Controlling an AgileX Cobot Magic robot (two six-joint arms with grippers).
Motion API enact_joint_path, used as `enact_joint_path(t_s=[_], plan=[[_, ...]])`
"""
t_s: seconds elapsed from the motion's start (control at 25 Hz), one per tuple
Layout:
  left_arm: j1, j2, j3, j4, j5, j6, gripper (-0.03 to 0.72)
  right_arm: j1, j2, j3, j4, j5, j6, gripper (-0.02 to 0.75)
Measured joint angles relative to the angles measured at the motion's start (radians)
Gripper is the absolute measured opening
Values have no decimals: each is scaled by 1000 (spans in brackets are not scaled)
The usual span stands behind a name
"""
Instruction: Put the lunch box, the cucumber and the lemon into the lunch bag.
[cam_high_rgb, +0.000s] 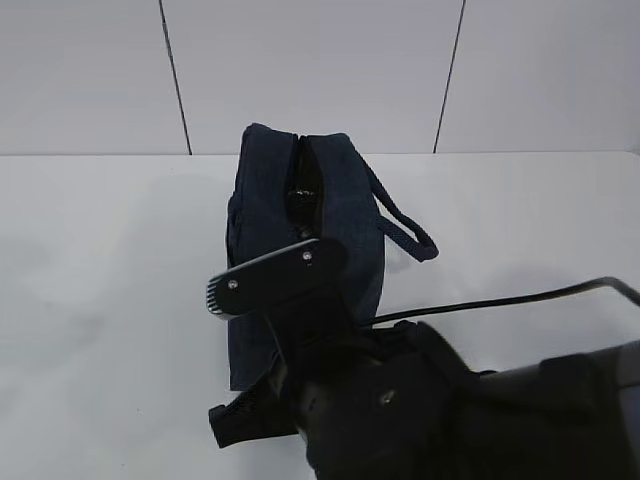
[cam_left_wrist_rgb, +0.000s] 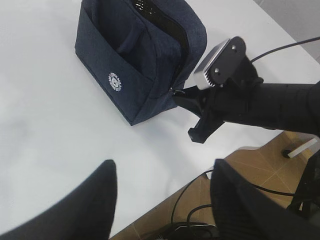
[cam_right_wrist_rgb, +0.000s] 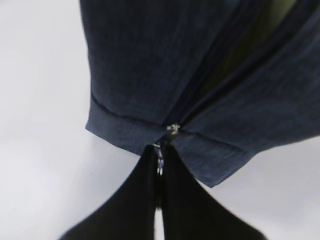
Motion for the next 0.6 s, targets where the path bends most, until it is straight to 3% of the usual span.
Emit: enact_joint_path(t_s=[0.6], plan=[[0,0,0,0,-1,0,432,0,-104,3,12,-8,-131,8]])
